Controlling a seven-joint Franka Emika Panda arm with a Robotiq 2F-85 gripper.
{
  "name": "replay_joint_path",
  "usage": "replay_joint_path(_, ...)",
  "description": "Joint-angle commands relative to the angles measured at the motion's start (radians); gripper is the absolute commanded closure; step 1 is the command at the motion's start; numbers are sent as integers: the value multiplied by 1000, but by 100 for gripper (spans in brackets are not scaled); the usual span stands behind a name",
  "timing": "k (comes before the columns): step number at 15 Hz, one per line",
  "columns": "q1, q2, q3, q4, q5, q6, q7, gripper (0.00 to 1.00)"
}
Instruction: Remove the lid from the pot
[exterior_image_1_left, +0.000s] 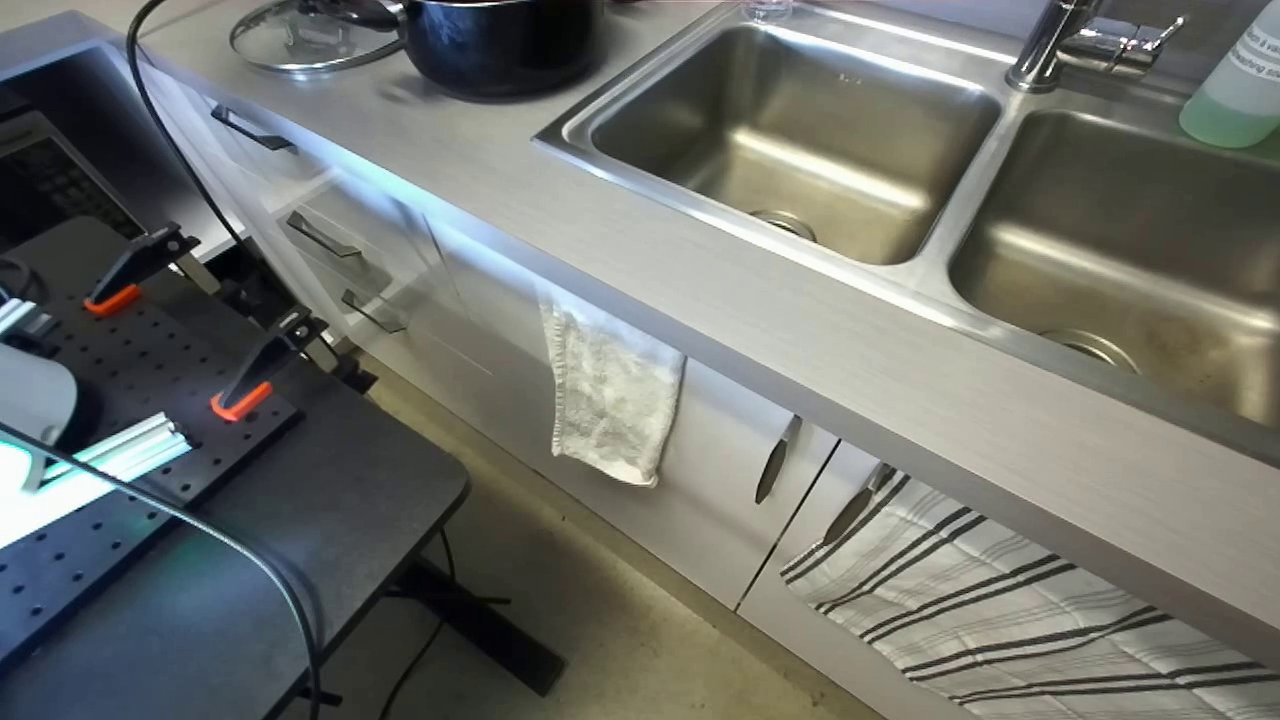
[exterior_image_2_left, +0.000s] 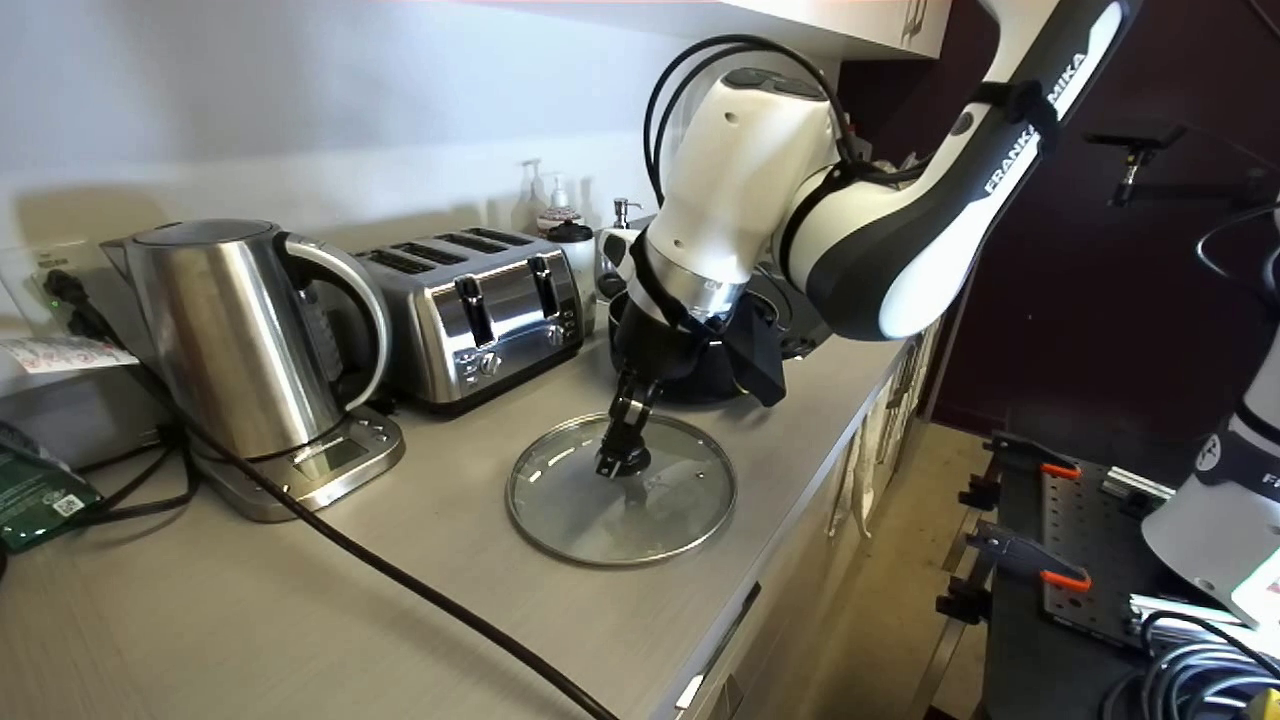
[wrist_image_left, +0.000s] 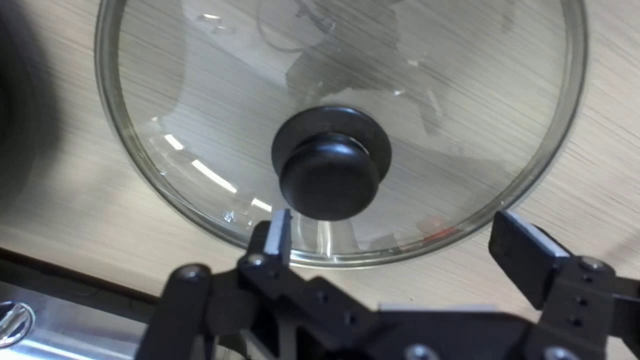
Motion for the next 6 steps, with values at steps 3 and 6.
replay_joint_path(3,-94,-200,137,-177,141,28,-97,0)
replay_joint_path(6,-68,-301,153,-260,347,4,-222,0)
